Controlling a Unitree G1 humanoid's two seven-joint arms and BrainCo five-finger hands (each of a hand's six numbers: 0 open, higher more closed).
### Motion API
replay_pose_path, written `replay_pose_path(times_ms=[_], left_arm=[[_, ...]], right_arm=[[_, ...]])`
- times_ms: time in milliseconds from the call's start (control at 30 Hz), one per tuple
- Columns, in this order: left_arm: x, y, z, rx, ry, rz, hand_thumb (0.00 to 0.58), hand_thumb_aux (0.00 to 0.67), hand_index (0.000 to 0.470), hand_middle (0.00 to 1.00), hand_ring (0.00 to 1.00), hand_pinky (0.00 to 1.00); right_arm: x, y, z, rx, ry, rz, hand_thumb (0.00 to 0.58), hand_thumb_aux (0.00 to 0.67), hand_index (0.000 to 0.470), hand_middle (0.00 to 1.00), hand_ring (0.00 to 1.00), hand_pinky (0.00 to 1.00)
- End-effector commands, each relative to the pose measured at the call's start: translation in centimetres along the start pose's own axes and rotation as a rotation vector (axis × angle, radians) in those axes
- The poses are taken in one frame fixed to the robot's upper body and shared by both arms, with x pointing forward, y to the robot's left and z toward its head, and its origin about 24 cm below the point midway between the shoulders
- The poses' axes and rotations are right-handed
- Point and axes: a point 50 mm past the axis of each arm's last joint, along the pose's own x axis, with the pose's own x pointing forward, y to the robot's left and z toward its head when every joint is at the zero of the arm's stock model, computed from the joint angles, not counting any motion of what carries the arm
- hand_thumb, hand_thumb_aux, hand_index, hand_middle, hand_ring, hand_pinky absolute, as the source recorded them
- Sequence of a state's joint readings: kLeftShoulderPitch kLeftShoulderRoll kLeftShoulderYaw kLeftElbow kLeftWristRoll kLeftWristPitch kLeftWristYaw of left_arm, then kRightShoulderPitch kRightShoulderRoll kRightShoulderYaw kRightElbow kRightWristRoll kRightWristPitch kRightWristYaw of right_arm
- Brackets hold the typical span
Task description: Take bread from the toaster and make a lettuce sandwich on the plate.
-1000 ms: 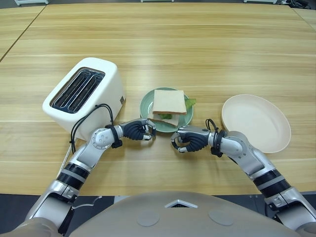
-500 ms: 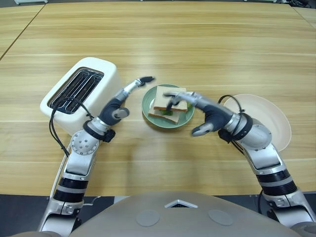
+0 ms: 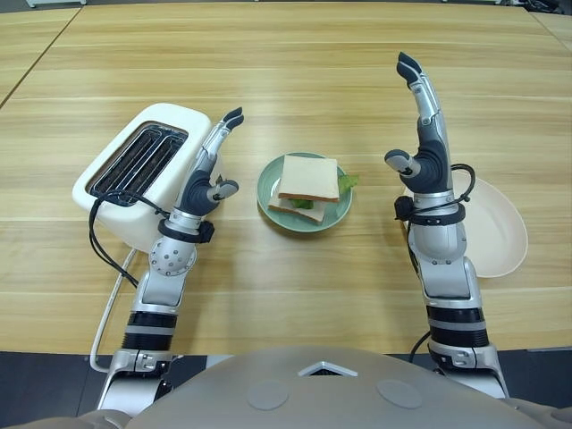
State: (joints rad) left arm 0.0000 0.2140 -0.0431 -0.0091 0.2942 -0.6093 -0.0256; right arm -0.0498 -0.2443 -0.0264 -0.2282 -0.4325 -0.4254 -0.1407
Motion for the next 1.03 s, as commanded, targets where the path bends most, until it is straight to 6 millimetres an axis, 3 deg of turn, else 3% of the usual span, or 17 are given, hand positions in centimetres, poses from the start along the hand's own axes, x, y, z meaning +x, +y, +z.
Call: replay_pose_path(times_ms=[33, 200, 367, 767, 1033], left_arm=[[0.1, 0.0, -0.5, 0.007, 0.021, -0.002, 0.0, 0.0, 0.0, 0.0, 0.0, 0.0], [0.4, 0.4, -1.6, -0.046, 0.086, 0.046, 0.0, 0.0, 0.0, 0.0, 0.0, 0.0], [-0.2, 0.5, -0.4, -0.02, 0.05, 0.027, 0.0, 0.0, 0.0, 0.0, 0.0, 0.0], [0.7, 0.5, -1.9, -0.059, 0.14, 0.029, 0.0, 0.0, 0.0, 0.0, 0.0, 0.0], [0.6, -0.2, -4.5, -0.073, 0.304, -0.017, 0.0, 0.0, 0.0, 0.0, 0.0, 0.0]], right_arm=[[0.3, 0.2, -0.3, -0.001, -0.008, 0.015, 0.0, 0.0, 0.0, 0.0, 0.0, 0.0], [0.3, 0.6, -0.9, 0.018, 0.0, 0.032, 0.0, 0.0, 0.0, 0.0, 0.0, 0.0], [0.0, 0.0, -0.5, 0.01, -0.016, 0.032, 0.0, 0.0, 0.0, 0.0, 0.0, 0.0], [0.1, 0.4, -1.3, 0.018, 0.017, 0.059, 0.0, 0.0, 0.0, 0.0, 0.0, 0.0], [0.1, 0.6, -3.8, 0.002, 0.171, 0.045, 0.0, 0.0, 0.0, 0.0, 0.0, 0.0]])
